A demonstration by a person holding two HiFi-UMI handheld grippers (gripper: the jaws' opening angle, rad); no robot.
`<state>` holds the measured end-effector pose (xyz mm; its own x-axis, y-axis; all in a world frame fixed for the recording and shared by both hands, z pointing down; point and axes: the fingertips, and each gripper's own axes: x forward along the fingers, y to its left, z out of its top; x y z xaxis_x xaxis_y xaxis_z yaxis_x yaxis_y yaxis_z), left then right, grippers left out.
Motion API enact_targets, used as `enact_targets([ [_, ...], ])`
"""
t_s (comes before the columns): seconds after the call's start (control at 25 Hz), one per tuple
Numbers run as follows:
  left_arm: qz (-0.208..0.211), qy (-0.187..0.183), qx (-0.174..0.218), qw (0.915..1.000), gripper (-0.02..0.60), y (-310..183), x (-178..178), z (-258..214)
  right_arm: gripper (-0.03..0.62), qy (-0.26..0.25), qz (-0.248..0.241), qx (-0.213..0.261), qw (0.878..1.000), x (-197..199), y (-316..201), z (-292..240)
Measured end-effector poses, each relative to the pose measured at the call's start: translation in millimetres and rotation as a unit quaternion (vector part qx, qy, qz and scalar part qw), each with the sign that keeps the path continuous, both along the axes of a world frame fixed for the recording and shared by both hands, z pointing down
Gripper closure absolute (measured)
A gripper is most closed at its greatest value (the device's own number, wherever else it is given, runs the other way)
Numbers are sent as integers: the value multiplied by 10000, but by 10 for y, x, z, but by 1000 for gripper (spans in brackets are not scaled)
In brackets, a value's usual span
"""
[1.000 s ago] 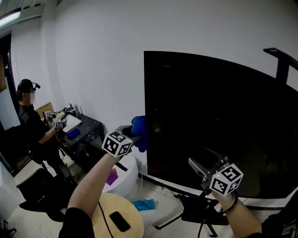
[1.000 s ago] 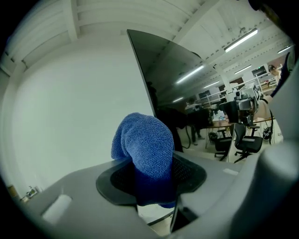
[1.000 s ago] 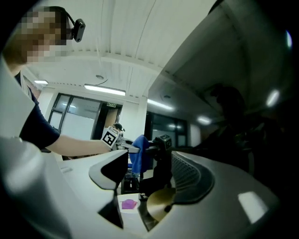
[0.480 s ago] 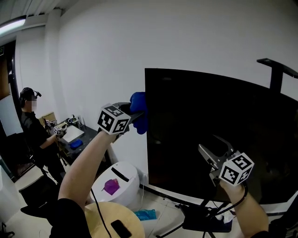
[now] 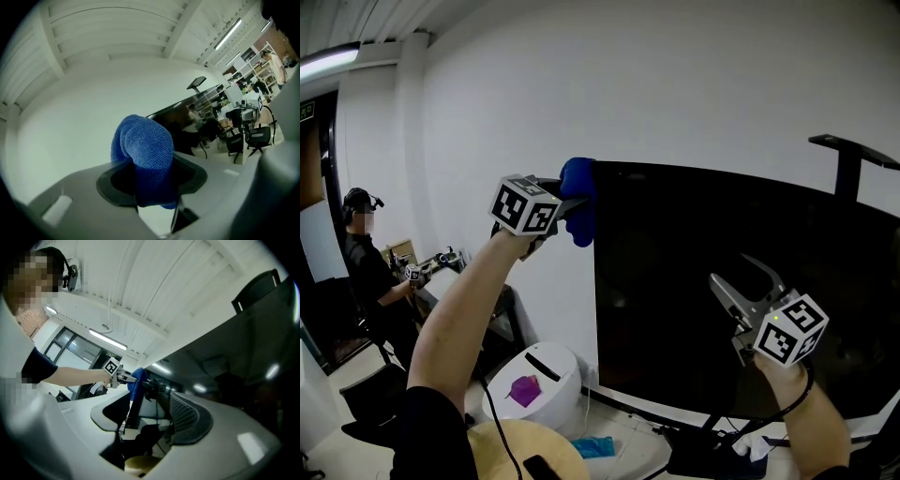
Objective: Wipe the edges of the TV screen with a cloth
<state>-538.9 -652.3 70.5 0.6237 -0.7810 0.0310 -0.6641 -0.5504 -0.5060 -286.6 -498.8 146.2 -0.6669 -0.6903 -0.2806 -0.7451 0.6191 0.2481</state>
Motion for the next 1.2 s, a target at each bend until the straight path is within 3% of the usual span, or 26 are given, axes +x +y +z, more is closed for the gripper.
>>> enact_targets([
  [0.44,-83,-331,285,9990,408,95,-61,-603,322,-12,61,327,9994,57,211,-389],
  [0.8,-502,-1349,601,9878,407,274,98,-1194,322,-18,149,443,9989,283,271,-542],
  [0.92,-643,-1907,502,9782,407,288,181,-1138,322,-32,156,519,9985,280,343,-594],
  [1.04,-778,-2621,311,9614,407,225,326,-918,322,-53,128,588,9982,318,423,-647],
  [1.2,-758,-2988,80,9513,407,178,516,-734,322,-49,94,650,9978,399,519,-707],
])
